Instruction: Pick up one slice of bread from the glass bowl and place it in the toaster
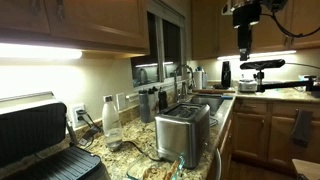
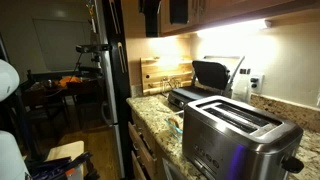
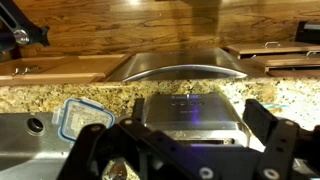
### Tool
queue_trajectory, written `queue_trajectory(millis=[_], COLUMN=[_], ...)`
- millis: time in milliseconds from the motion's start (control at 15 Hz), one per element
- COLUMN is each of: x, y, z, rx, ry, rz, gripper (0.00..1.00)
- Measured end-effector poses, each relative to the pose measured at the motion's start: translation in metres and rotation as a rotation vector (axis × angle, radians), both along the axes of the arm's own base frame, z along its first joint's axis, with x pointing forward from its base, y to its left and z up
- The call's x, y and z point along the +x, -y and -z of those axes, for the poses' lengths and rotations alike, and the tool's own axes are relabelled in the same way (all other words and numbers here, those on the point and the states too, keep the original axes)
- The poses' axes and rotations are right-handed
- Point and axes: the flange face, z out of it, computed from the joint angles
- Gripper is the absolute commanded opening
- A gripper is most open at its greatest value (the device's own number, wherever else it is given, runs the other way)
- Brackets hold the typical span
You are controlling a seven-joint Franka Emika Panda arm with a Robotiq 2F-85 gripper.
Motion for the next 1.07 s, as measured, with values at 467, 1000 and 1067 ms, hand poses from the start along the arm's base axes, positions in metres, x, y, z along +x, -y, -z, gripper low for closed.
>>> queue_trajectory(millis=[467, 1000, 1067], x=[0.0, 0.0064, 0.009], y=[0.0, -0.0028, -0.004], z=[0.0, 0.0067, 0.0094], rx=[0.0, 0.003, 0.004], ry=[0.0, -0.019, -0.027], rz=[0.0, -0.001, 0.004], gripper=[1.0, 1.0, 1.0])
